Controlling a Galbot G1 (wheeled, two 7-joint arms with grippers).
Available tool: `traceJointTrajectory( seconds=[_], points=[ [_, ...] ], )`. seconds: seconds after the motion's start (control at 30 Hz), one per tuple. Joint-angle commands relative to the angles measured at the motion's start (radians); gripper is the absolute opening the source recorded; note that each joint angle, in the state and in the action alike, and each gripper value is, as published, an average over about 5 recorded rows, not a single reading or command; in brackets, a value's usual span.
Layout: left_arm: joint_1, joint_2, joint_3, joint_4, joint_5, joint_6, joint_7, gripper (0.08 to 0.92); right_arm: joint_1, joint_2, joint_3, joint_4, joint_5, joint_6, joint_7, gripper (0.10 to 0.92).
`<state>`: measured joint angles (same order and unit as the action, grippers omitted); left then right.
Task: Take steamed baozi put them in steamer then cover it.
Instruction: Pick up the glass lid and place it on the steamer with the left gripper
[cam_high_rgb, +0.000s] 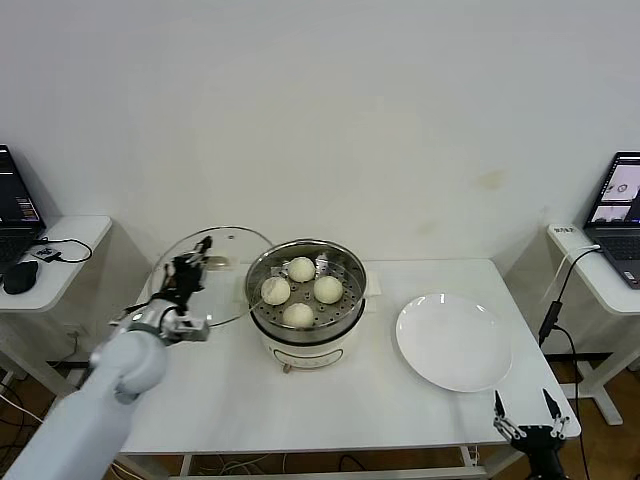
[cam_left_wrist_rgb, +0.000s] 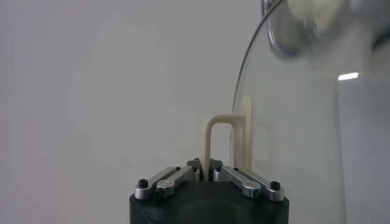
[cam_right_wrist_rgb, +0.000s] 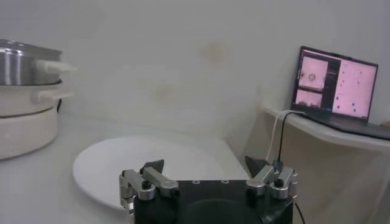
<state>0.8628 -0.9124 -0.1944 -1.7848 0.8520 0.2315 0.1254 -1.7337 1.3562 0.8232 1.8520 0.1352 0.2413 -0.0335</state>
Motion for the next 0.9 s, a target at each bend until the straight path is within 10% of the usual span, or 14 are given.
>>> traceJointTrajectory(
  seconds=[0.03, 0.9],
  points=[
    [-0.194, -0.13, 0.27, 0.026, 0.031, 0.207, 0.072, 0.148, 0.011, 0.03, -0.02, -0.008, -0.102, 0.001, 0.016, 0.823],
    [-0.188, -0.393, 0.277, 0.178, 0.363, 0.2, 0.142, 0.148, 0.021, 0.065, -0.028, -0.051, -0.19, -0.013, 0.08, 0.823]
  ],
)
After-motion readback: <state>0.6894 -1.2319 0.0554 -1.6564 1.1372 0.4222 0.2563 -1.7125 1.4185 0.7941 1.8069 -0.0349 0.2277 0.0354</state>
